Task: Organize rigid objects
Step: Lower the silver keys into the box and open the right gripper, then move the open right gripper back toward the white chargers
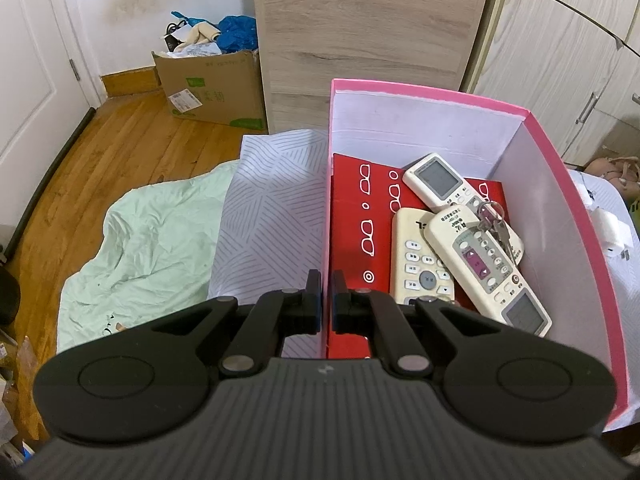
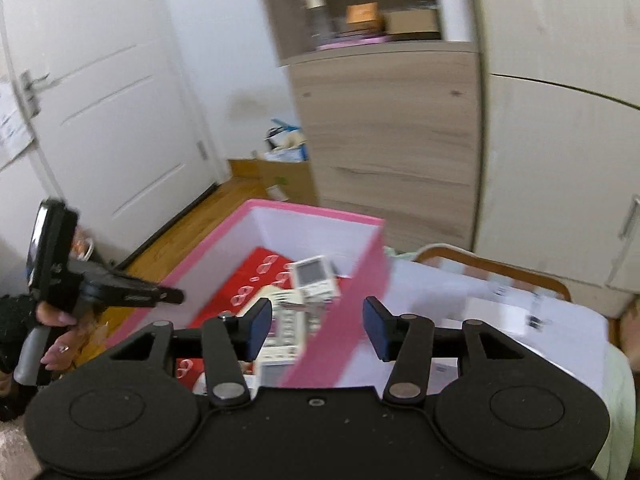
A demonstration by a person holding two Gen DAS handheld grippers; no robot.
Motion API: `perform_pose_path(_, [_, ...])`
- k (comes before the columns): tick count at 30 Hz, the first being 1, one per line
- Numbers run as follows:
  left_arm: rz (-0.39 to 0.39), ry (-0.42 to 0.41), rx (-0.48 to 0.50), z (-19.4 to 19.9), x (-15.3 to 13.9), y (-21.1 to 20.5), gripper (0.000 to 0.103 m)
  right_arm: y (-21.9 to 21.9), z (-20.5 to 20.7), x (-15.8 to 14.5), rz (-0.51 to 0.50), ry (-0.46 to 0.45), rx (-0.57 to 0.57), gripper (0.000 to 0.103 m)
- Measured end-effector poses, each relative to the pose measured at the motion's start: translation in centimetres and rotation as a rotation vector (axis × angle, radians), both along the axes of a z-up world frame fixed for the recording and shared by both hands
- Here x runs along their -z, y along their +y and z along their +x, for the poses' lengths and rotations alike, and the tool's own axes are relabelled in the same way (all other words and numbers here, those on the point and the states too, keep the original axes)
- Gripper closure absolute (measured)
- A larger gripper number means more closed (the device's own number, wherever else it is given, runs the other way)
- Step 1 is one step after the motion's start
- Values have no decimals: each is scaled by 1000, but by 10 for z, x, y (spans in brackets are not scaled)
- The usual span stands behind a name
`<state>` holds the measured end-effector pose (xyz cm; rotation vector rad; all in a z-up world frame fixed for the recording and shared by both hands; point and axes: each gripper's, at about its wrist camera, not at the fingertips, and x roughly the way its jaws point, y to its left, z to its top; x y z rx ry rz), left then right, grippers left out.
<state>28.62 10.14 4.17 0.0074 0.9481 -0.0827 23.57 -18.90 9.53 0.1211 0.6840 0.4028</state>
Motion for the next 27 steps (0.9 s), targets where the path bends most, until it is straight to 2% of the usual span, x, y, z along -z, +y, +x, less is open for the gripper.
perform_pose_path(5, [-9,1,3,2,0,1,99,-29,3,12,-8,23,76,43])
perform_pose_path(9, [-4,-1,4,3,0,0,99,-40,17,32,-2,79,107,42])
perform_pose_path(14, [28,-7,12,3,0,-5,99,-41,36,61,-50,141,118,42])
perform_pose_path(17, [26,-3,13,4,0,-5,99,-37,45,80,-122,181,135,42])
perform_pose_path(21, [9,1,10,9,0,-5,99,-34,59,95,-177,168,143,42])
perform_pose_path(27, [39,-6,24,7,0,-10,98,-35,90,119,-132,172,206,42])
